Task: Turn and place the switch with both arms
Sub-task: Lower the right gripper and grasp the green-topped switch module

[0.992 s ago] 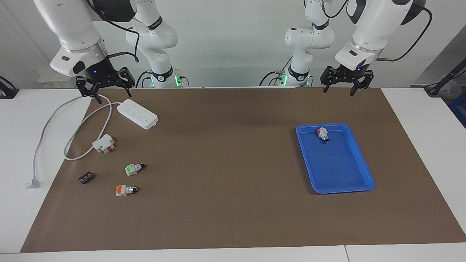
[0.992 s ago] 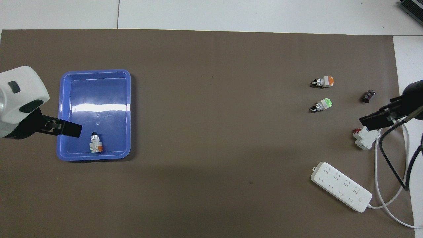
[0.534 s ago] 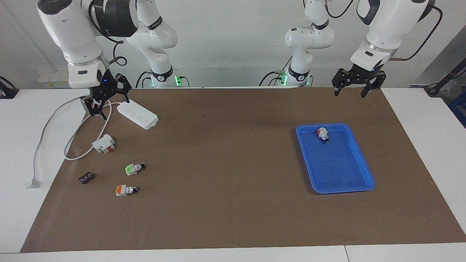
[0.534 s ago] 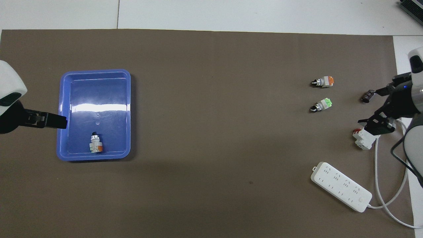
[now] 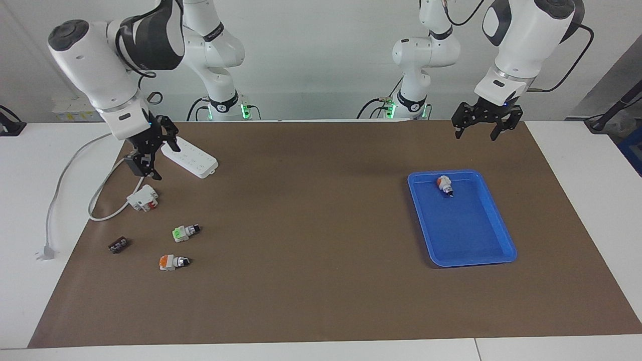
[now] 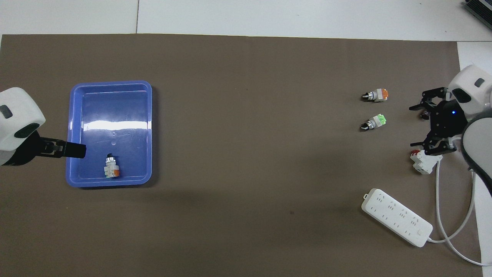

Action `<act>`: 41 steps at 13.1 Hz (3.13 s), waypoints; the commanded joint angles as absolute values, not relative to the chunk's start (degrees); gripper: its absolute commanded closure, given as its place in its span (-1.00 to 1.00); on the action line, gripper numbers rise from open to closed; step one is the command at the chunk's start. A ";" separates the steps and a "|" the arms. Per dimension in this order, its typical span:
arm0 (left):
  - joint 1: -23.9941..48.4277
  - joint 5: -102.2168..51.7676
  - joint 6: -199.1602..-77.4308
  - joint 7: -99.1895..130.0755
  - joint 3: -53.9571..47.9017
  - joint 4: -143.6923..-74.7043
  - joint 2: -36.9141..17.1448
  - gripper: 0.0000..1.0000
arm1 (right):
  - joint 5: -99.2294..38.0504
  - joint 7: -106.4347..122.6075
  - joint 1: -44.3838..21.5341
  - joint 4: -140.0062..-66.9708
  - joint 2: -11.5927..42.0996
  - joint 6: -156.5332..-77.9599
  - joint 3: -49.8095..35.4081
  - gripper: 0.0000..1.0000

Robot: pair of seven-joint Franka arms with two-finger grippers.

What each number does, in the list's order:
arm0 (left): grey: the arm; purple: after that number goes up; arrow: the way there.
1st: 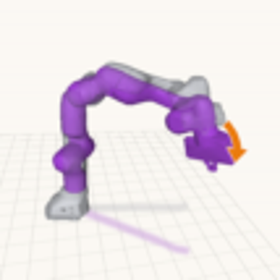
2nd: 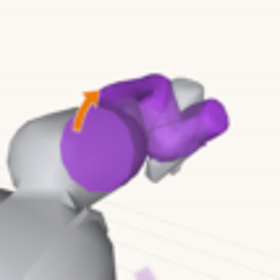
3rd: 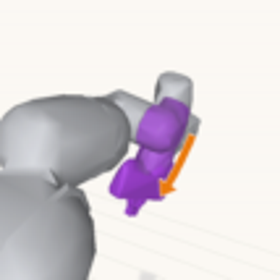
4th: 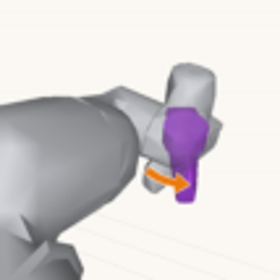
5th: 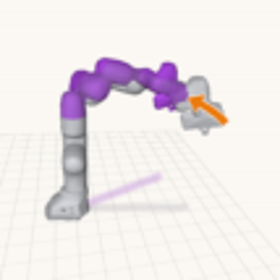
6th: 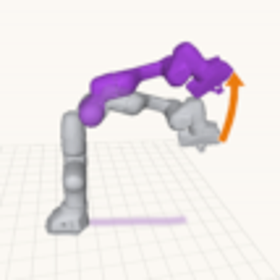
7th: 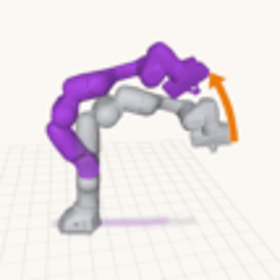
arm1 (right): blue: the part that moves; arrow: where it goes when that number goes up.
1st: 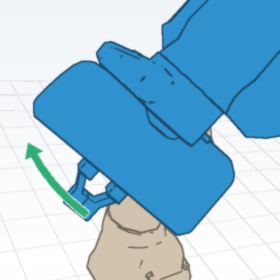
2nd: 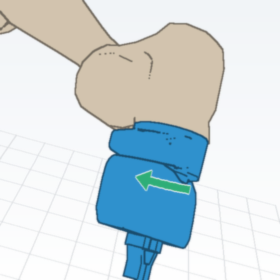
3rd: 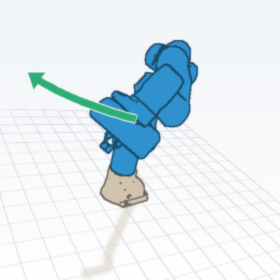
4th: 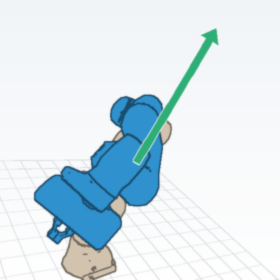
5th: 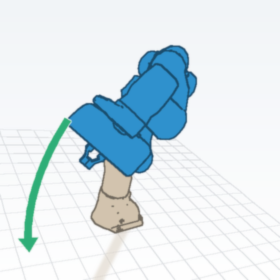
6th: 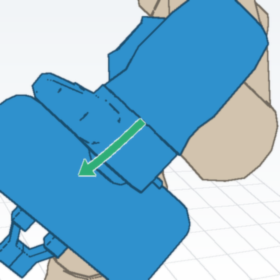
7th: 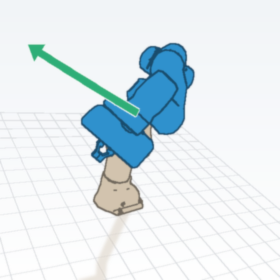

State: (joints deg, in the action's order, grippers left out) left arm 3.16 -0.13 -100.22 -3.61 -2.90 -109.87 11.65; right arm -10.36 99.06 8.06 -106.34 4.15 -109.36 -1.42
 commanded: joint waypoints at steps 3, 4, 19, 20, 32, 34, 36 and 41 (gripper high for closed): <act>3.69 0.79 -100.63 -3.25 -2.99 -111.88 13.36 -1.00 | -13.18 117.56 9.32 -102.66 12.29 -112.06 -2.11 -0.98; 3.78 0.79 -100.63 -3.25 -3.08 -111.88 13.45 -1.00 | -13.27 120.29 9.32 -101.61 13.78 -112.15 -2.11 -0.97; 3.78 0.62 -103.79 -3.43 -2.90 -113.55 13.62 -1.00 | -13.09 131.75 14.15 -92.29 31.19 -113.29 -6.06 -0.86; 3.78 0.62 -104.15 -3.43 -2.90 -113.73 13.80 -1.00 | -13.18 131.66 14.24 -92.29 31.46 -113.47 -6.06 -0.86; 3.43 0.44 -104.94 -3.52 -2.90 -115.58 14.50 -1.00 | -13.80 130.17 16.17 -96.15 31.73 -114.96 -6.06 -0.17; 3.69 0.44 -104.94 -3.52 -2.90 -115.58 14.50 -1.00 | -13.80 129.99 16.17 -96.24 31.64 -114.79 -6.06 0.54; 4.13 0.44 -105.03 -3.34 -2.90 -115.49 14.41 -1.00 | -13.89 127.89 16.52 -97.20 31.29 -114.35 -6.06 1.00; 4.13 0.44 -105.91 -3.34 -2.90 -115.49 14.41 -1.00 | -20.46 123.60 16.79 -97.12 30.50 -108.84 -6.06 1.00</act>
State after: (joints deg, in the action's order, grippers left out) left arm 3.51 -0.14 -104.28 -3.61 -3.24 -113.30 12.62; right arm -17.58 126.10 15.73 -94.63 31.73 -112.17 -5.42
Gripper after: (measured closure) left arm 0.000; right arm 0.590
